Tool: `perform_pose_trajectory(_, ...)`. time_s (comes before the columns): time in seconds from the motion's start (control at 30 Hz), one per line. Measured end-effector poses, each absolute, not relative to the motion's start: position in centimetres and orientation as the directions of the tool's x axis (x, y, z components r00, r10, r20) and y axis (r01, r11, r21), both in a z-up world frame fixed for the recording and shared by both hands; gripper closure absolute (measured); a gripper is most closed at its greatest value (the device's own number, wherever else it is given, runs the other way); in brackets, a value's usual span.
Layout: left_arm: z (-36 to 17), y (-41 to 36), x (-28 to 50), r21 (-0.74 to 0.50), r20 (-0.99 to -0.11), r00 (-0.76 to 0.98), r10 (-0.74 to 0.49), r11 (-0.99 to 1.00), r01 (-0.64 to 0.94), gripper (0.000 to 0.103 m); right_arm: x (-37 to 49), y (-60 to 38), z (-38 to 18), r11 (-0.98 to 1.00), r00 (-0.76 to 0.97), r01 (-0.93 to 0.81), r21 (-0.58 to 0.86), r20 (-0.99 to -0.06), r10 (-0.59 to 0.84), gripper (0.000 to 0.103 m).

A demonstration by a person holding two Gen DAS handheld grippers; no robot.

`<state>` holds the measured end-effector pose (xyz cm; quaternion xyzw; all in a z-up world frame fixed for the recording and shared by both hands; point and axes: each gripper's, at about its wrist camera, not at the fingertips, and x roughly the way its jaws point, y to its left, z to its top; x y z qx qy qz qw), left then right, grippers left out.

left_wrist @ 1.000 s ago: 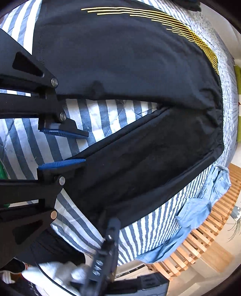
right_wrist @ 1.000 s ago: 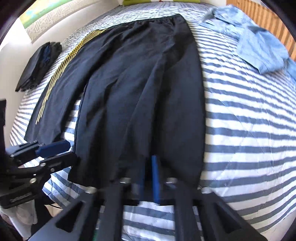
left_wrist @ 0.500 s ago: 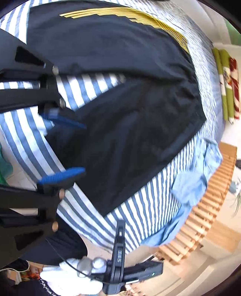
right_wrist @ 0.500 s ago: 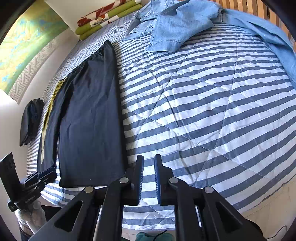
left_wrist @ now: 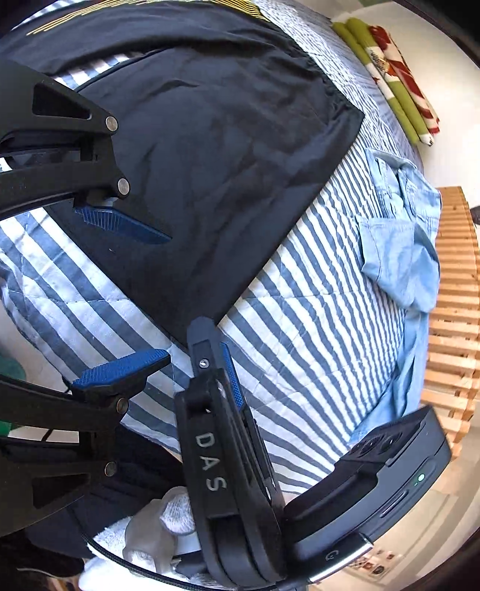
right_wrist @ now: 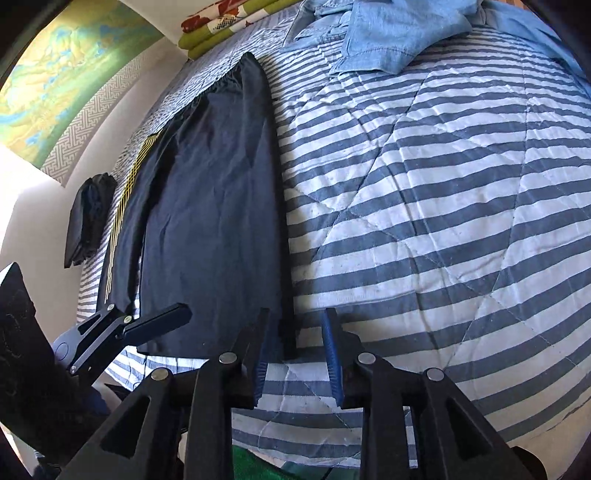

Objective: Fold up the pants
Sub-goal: 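Grasp the hem of one pant leg with the left tool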

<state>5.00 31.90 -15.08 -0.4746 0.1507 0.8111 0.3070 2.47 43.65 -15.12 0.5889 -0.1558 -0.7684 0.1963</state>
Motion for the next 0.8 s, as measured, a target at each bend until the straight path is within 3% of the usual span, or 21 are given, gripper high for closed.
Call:
perform_pose_trajectory(0.1, -15.5, 32.9, 5.5, -0.033, -0.863, -0.354, 0.36, -0.74, -0.671, 0.04, 2.6, 43.2, -15.6, -0.875, -0.208, 0.134, 0.466, -0.85, -0.484, 0.08)
perform_pose_trajectory(0.13, -15.6, 33.0, 5.6, -0.029, -0.863, -0.351, 0.362, -0.731, -0.682, 0.04, 2.5, 43.2, -15.6, -0.865, -0.2, 0.132, 0.485, -0.841, -0.502, 0.093)
perform_pose_trajectory(0.17, -15.7, 33.5, 5.8, -0.017, -0.863, -0.355, 0.36, -0.723, -0.691, 0.04, 2.4, 43.3, -15.7, -0.848, -0.185, 0.123, 0.515, -0.828, -0.529, 0.1)
perform_pose_trajectory(0.33, -16.1, 34.8, 5.7, 0.041, -0.844, -0.41, 0.346, -0.72, -0.693, 0.041, 2.1, 44.3, -15.0, -0.781, -0.178, 0.088, 0.619, -0.761, -0.623, 0.1)
perform_pose_trajectory(0.37, -16.1, 34.8, 5.6, 0.047, -0.838, -0.424, 0.344, -0.728, -0.684, 0.044, 2.0, 44.5, -14.9, -0.767, -0.173, 0.083, 0.636, -0.749, -0.64, 0.1)
perform_pose_trajectory(0.4, -16.0, 34.7, 5.3, 0.043, -0.833, -0.431, 0.346, -0.737, -0.675, 0.059, 1.9, 44.6, -14.8, -0.756, -0.17, 0.078, 0.65, -0.739, -0.653, 0.1)
perform_pose_trajectory(0.43, -16.0, 34.5, 5.0, 0.033, -0.83, -0.435, 0.348, -0.749, -0.661, 0.084, 1.9, 44.7, -14.6, -0.748, -0.168, 0.074, 0.66, -0.731, -0.662, 0.1)
perform_pose_trajectory(0.5, -15.7, 33.7, 4.3, -0.003, -0.826, -0.434, 0.36, -0.772, -0.635, 0.097, 1.9, 44.8, -14.2, -0.748, -0.169, 0.078, 0.659, -0.731, -0.661, 0.1)
perform_pose_trajectory(0.7, -13.7, 29.9, 3.6, -0.123, -0.794, -0.433, 0.426, -0.811, -0.573, 0.099, 1.4, 45.5, -11.8, -0.759, -0.238, 0.145, 0.635, -0.722, -0.65, 0.096)
perform_pose_trajectory(0.8, -12.6, 28.1, 4.1, -0.151, -0.773, -0.452, 0.445, -0.821, -0.551, 0.099, -2.0, 46.3, -10.7, -0.761, -0.309, 0.116, 0.638, -0.705, -0.638, 0.079)
